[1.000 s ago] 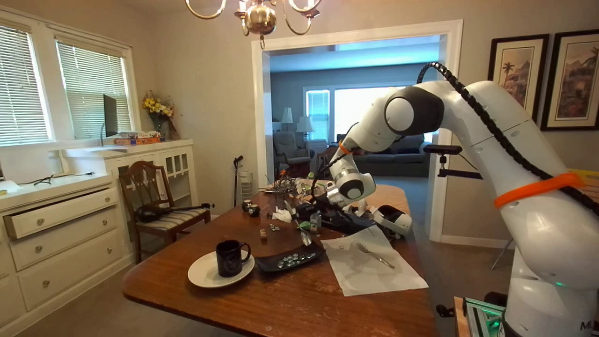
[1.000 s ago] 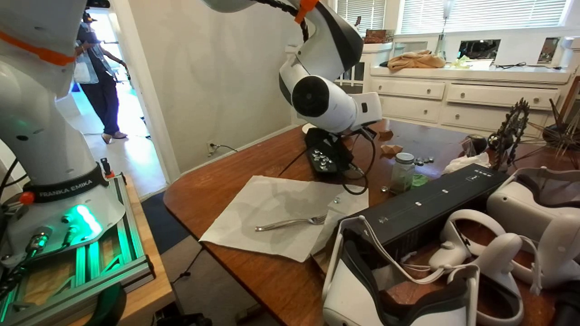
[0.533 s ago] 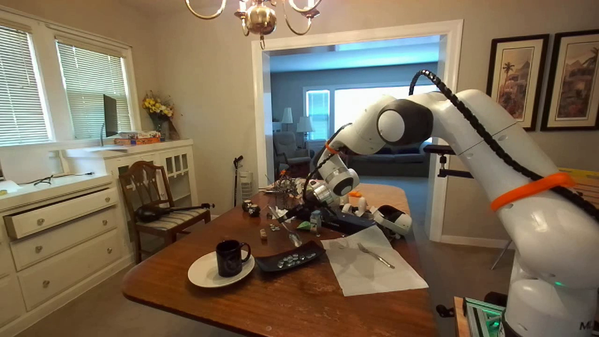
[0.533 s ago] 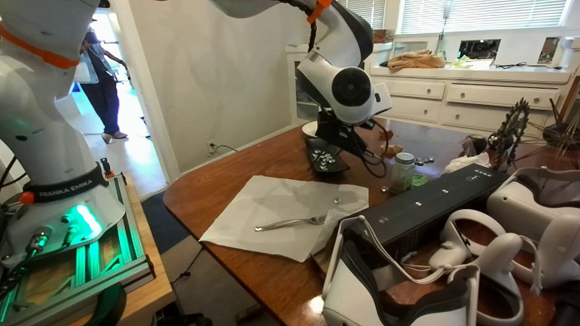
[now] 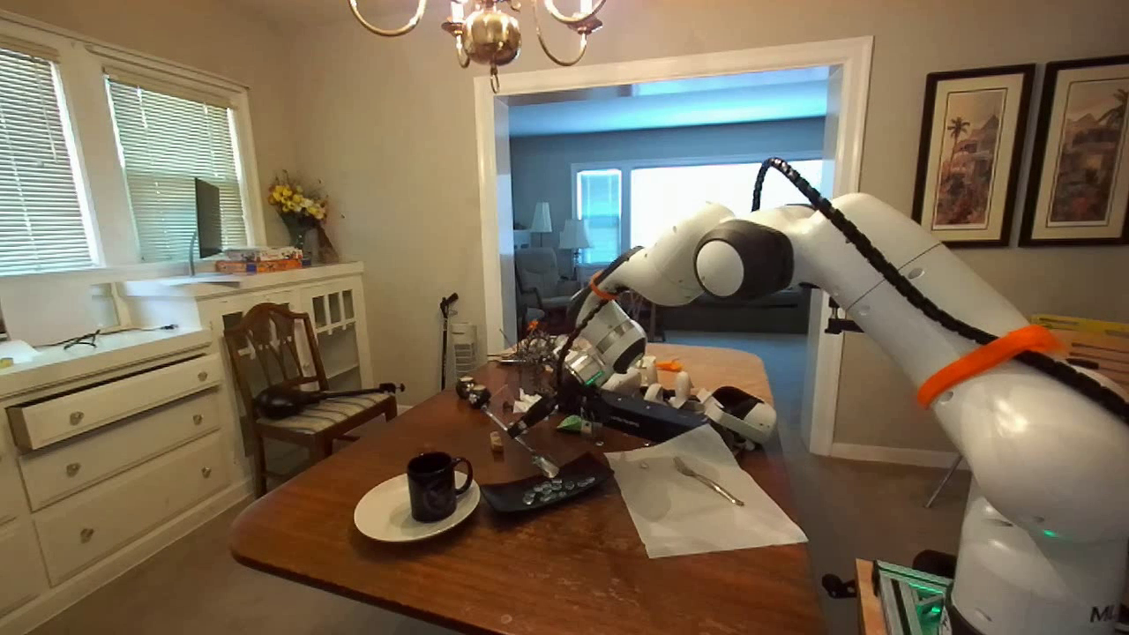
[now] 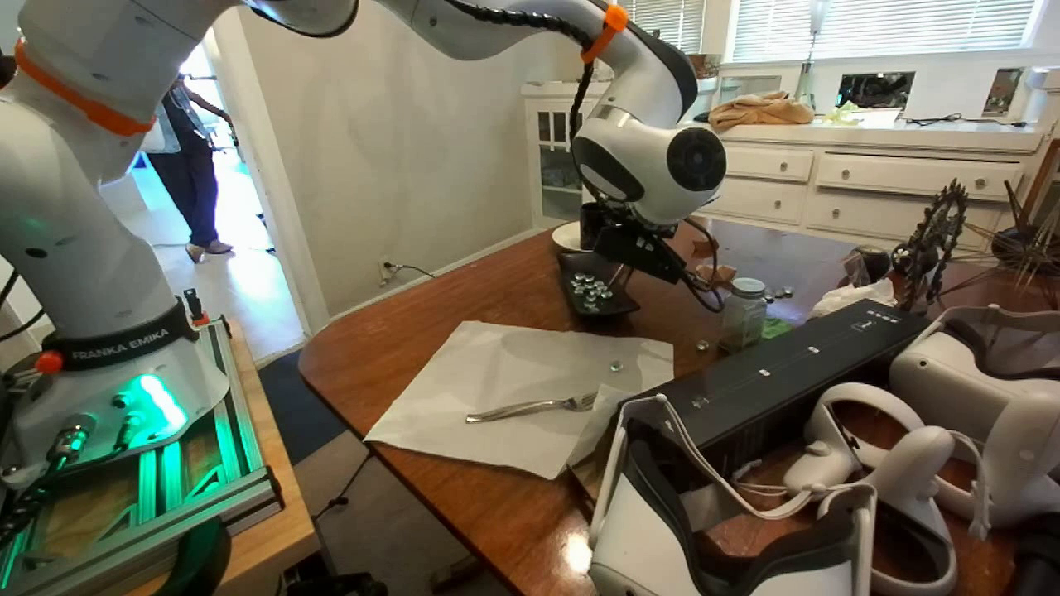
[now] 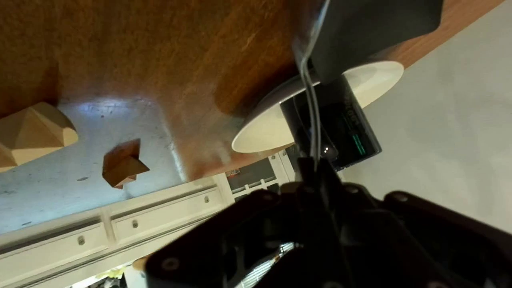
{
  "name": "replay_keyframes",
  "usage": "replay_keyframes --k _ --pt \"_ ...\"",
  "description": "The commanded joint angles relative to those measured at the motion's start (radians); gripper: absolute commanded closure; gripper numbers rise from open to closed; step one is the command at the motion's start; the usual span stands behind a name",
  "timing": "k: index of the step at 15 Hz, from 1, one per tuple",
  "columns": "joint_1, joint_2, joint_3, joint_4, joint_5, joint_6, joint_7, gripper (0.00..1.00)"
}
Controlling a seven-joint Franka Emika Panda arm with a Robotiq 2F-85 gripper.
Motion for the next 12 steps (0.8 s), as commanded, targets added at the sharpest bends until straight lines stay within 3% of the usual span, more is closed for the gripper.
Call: replay_keyframes --k 1,8,12 --pt "-0.020 0.074 0.027 0.120 -0.099 -0.016 -0.002 0.99" --pt "-0.039 0.144 0.086 0.259 -0.225 -0.020 0.001 0.99" --pt "-0.042 0.177 0.101 0.317 -0.297 -0.026 0.107 0.99"
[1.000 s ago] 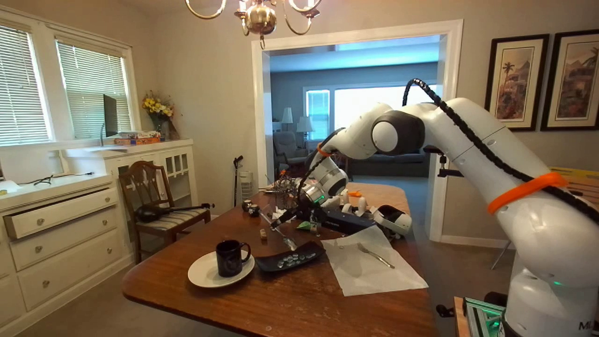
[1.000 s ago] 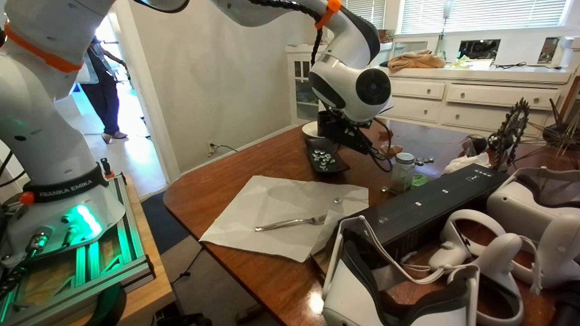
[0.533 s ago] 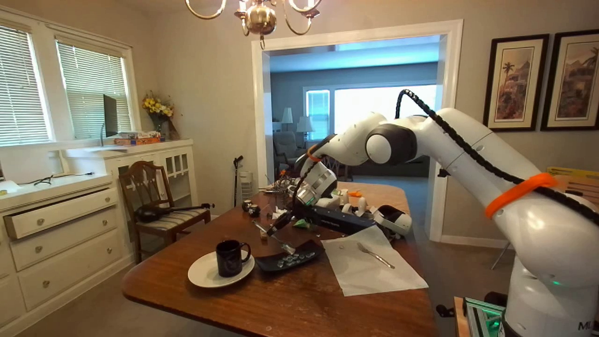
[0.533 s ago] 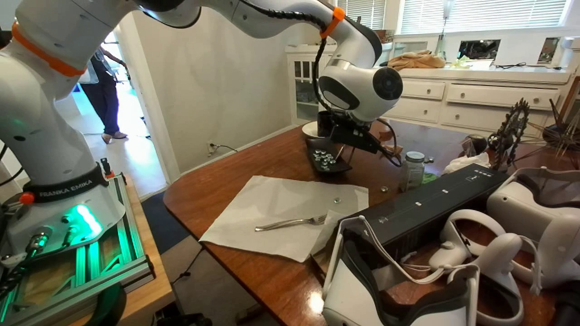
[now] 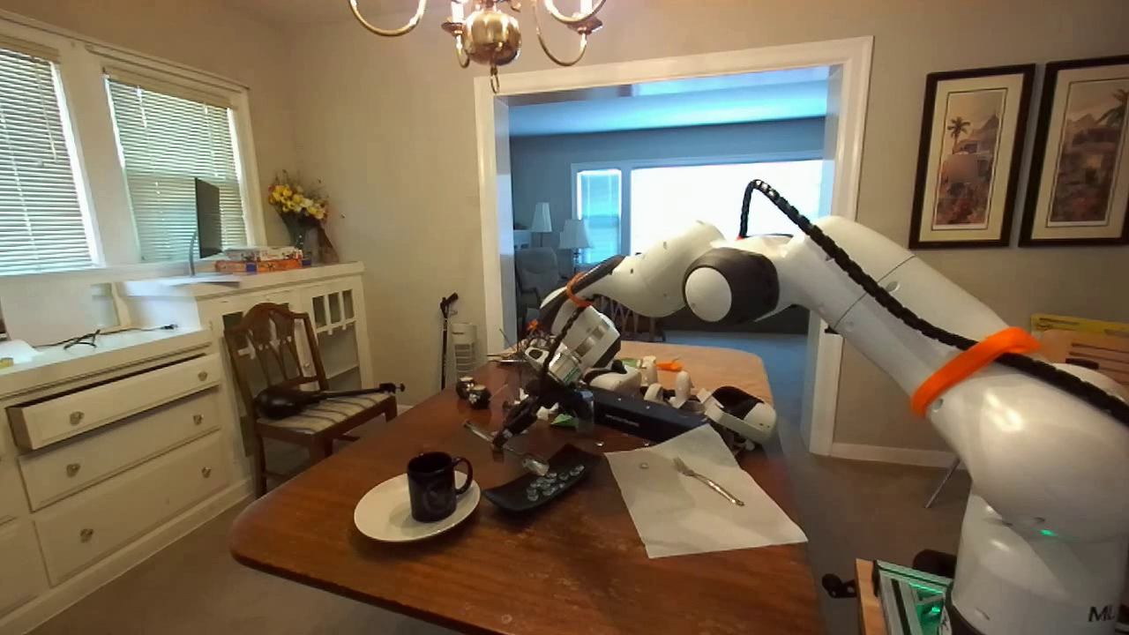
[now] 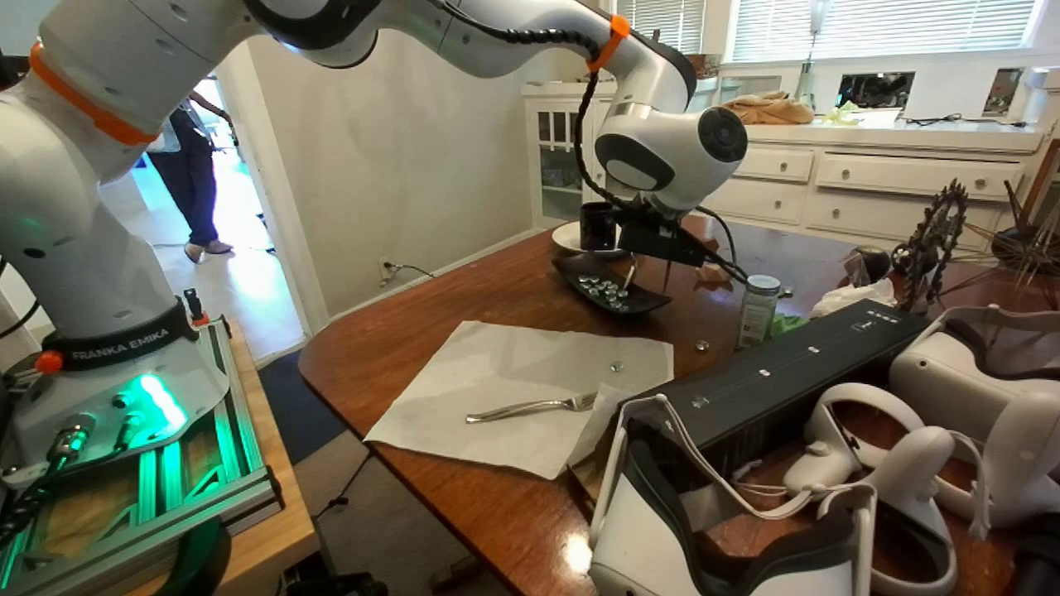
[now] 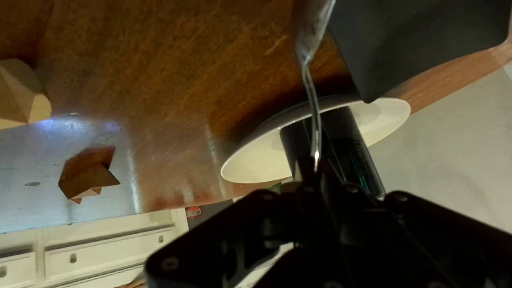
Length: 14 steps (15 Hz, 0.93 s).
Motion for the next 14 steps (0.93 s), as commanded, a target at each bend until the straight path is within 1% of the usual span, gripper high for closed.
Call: replay_keyframes --k 1,6,9,10,14 --pt "-0.023 0.063 0.028 0.094 -0.077 -0.021 0.090 0.99" --pt "-0.040 0.080 0.063 0.132 -0.089 0.006 0.090 0.99" --pt "-0.033 0.067 0.057 0.122 -0.125 0.012 0.110 0.99" --pt "-0.006 0.050 0.019 0.103 -0.119 0.011 0.108 0.99" --pt "0.032 0.023 -0.023 0.066 -0.151 0.050 0.153 0.99"
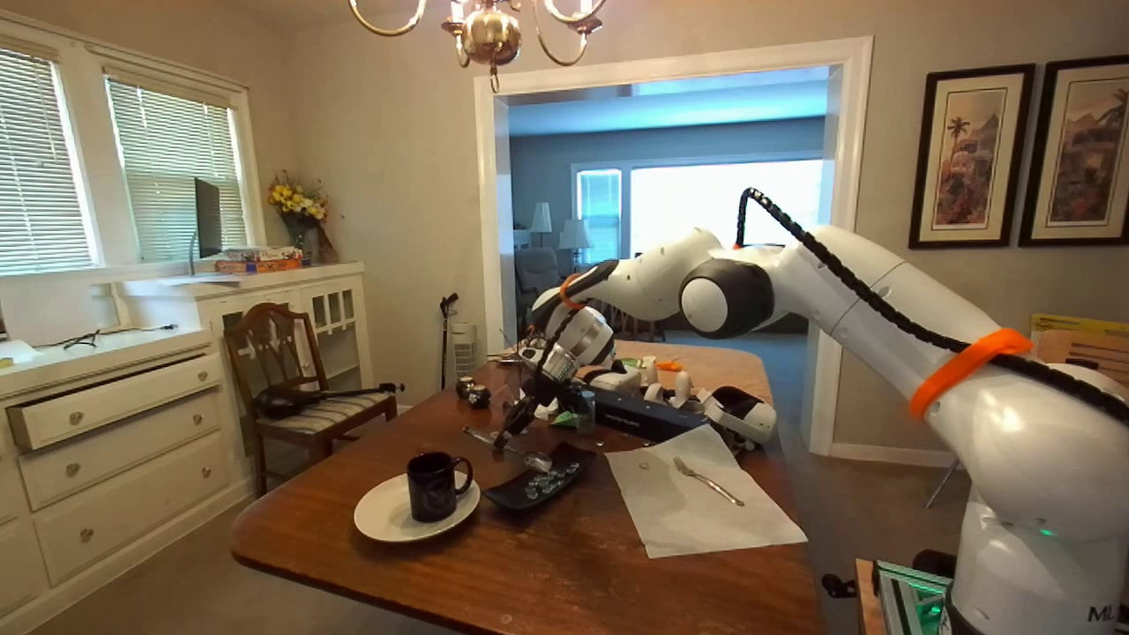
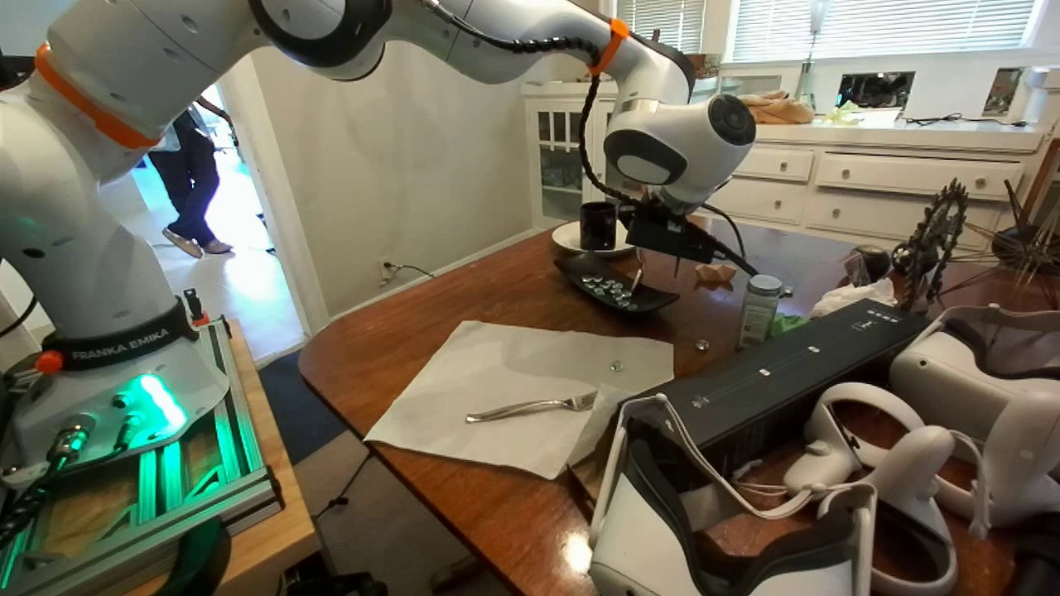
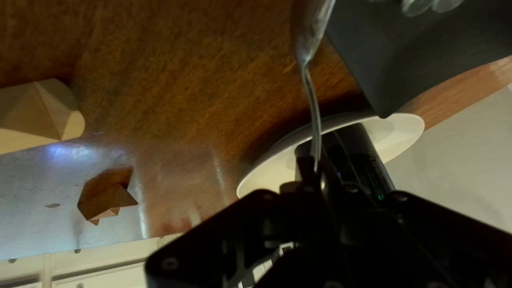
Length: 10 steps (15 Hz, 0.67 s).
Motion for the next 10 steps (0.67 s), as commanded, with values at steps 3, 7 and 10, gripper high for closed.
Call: replay_keyframes --k 3,7,10 --pt "0.049 -0.013 -0.052 -0.023 -0.043 0.062 0.024 0.99" --pt "0.051 0.003 -0.068 -0.015 -0.033 0.077 0.046 0.99" --pt "0.046 -0.012 -0.073 -0.031 -0.012 0.076 0.087 0.99"
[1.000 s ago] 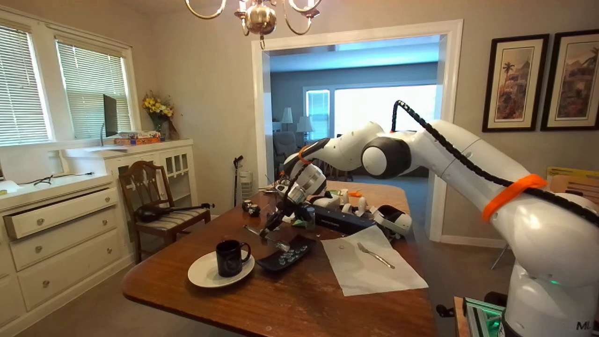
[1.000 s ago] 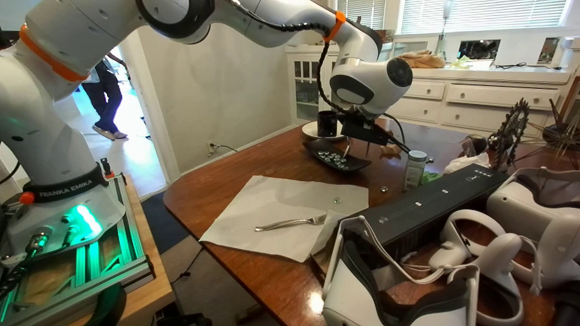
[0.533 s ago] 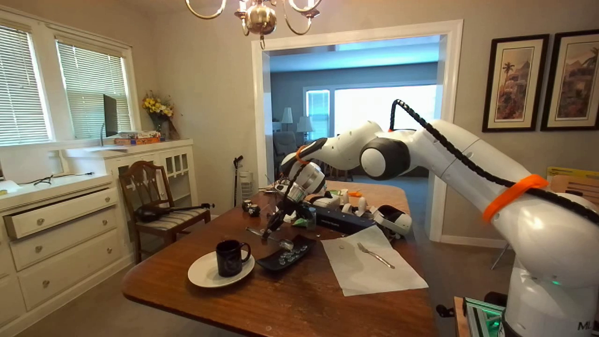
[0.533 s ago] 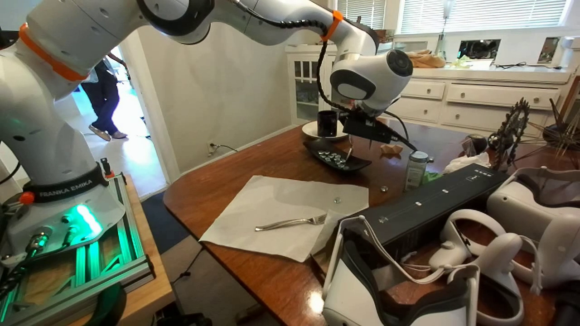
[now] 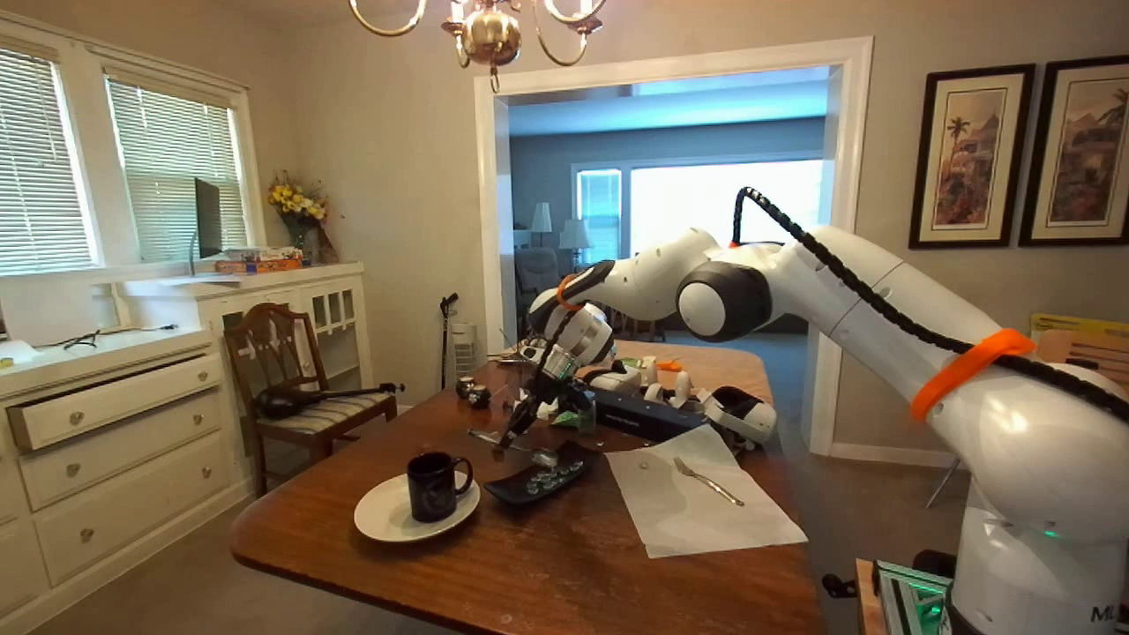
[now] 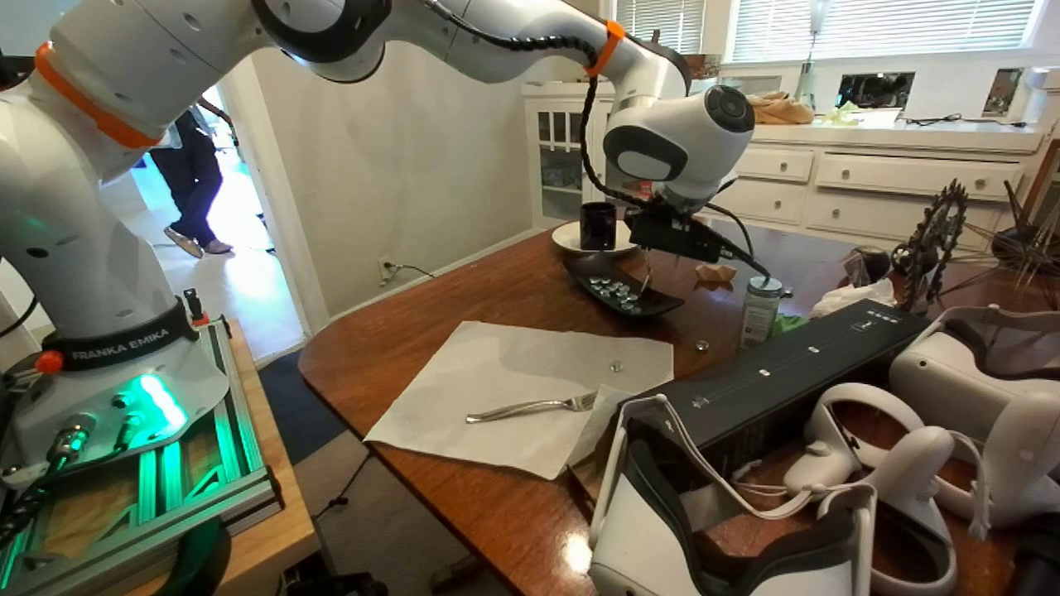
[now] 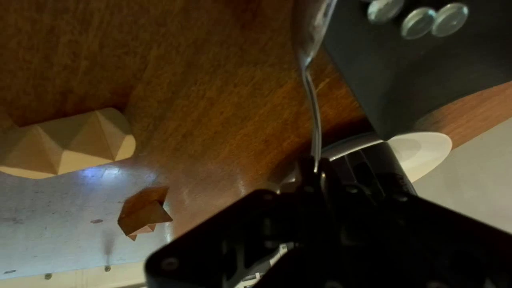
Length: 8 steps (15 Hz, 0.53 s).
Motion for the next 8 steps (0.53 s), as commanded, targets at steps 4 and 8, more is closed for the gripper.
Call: replay_keyframes --k 4,8 --pt "0.021 -0.068 -0.031 -0.087 0.007 0.040 0.084 0.99" --pt "0.030 -0.097 -0.055 -0.108 -0.017 0.021 0.161 0.99"
